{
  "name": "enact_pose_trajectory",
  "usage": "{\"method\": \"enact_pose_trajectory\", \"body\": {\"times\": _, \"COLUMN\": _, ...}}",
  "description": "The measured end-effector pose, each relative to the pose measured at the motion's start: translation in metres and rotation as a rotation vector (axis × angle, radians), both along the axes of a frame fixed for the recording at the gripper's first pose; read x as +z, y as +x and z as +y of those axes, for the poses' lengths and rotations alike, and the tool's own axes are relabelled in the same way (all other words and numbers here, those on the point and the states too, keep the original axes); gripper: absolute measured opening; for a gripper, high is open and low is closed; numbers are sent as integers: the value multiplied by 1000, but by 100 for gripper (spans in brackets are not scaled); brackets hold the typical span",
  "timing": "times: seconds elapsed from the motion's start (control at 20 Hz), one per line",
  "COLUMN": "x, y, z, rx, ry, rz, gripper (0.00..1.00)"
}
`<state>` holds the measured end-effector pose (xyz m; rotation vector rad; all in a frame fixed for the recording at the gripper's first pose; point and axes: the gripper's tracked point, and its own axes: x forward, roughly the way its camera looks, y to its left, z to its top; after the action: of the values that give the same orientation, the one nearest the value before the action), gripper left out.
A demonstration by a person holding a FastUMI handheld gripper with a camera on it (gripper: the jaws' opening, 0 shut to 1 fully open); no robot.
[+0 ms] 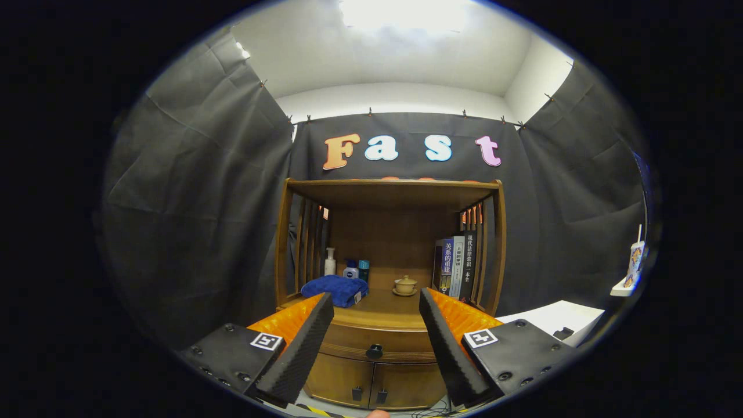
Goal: Pull open the drawer, take out the items inside it, and place them on the countertop above the cabinet.
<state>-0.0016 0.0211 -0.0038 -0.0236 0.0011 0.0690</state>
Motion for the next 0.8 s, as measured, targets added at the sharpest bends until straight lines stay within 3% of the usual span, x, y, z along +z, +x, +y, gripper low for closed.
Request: {"method": "enact_pose_trajectory", "body": {"times": 0.8, "x": -44, "y": 26, "z": 20, "rx": 19, "ry": -43, "rz": 39, "gripper": 98}}
